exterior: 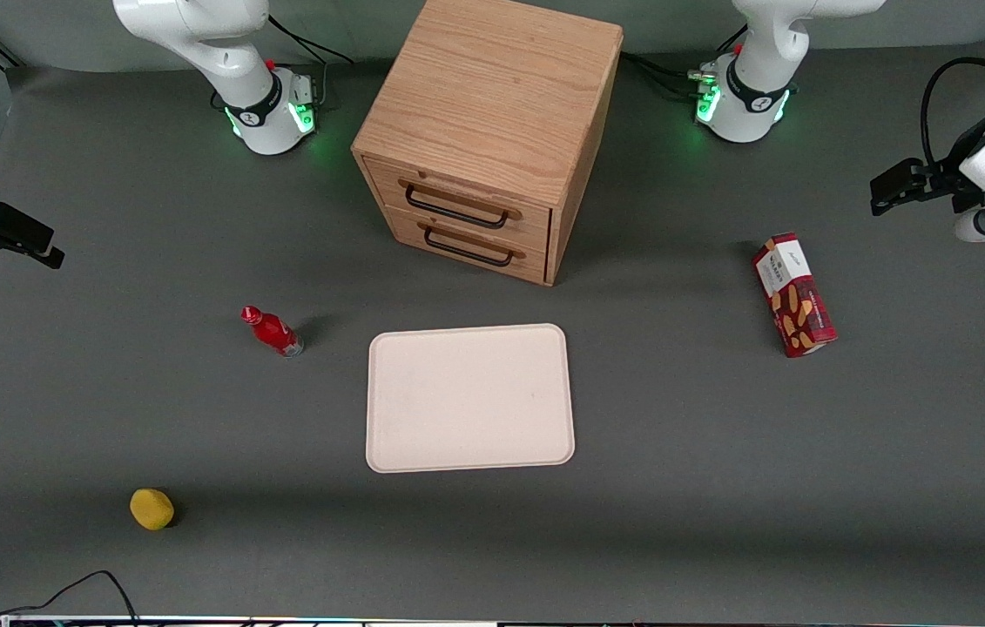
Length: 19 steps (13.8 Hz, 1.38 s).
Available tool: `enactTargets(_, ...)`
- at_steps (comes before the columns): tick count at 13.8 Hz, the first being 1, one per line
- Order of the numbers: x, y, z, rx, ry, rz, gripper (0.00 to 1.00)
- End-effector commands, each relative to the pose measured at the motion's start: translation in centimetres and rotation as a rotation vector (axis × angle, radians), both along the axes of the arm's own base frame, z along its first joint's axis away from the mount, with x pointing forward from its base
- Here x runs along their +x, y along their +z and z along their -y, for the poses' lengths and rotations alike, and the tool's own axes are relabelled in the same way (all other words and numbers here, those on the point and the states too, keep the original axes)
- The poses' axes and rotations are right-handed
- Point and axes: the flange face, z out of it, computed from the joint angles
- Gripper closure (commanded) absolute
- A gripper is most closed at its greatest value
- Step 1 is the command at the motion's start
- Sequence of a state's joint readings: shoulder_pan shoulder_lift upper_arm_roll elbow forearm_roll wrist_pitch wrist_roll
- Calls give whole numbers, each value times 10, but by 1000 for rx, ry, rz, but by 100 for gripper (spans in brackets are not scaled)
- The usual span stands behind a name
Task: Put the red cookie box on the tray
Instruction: 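Lower the open left gripper over the red shortbread box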
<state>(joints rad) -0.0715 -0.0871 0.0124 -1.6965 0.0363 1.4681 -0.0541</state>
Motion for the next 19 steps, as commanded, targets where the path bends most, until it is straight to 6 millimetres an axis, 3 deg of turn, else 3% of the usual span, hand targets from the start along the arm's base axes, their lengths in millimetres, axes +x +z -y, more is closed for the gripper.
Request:
enactTargets(1,9,-20,2,3,-17,-54,0)
enactTargets(4,7,-68,-2,5,-9,-84,0)
enactTargets(10,-1,-186,-23,-19,43,-19,0)
enactTargets(17,-23,-290,-59,-46,118,73,0)
enactTargets(19,-32,-317,-60,-72,160,102,0)
